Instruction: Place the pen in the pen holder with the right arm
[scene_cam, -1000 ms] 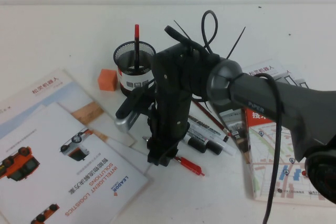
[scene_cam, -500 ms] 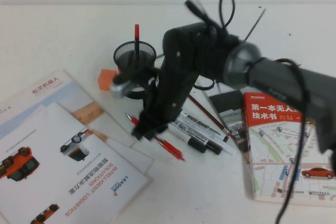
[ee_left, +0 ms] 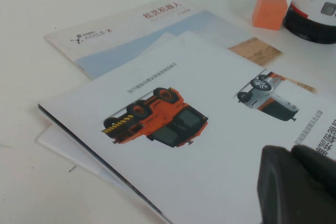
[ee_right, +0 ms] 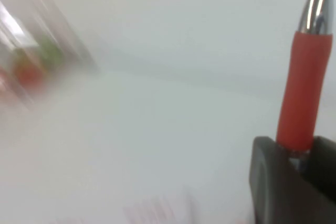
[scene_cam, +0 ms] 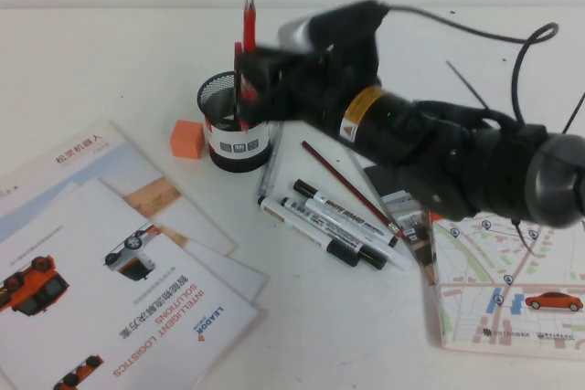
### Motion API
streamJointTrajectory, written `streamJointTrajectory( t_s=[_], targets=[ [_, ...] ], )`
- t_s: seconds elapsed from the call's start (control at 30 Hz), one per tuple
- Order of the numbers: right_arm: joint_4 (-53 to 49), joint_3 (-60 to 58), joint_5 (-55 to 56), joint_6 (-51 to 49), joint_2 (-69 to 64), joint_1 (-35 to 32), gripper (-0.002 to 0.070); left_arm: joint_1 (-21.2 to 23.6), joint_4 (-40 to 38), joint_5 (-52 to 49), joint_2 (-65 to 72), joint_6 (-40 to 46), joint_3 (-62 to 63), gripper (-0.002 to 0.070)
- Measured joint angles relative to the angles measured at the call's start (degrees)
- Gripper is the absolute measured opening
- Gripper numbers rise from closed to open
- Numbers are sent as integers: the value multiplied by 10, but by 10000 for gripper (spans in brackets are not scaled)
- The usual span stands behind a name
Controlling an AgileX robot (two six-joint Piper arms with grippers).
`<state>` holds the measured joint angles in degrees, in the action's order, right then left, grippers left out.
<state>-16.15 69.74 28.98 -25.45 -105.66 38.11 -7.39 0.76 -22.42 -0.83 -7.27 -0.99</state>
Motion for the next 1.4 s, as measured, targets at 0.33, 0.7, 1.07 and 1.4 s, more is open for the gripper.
streamJointTrajectory(
  t_s=[0.33, 0.7, 1.07, 1.4],
  targets=[
    [-43, 139, 115, -9, -113, -30, 76, 0, 0, 0, 0, 0, 0, -3],
    [-43, 278, 0, -3, -233, -31, 80, 0, 0, 0, 0, 0, 0, -2],
    [-43, 268, -34, -3, -226, -31, 361, 0, 0, 0, 0, 0, 0, -2],
    [22, -11, -25, 51, 2, -31, -6, 0, 0, 0, 0, 0, 0, -3]
  ],
)
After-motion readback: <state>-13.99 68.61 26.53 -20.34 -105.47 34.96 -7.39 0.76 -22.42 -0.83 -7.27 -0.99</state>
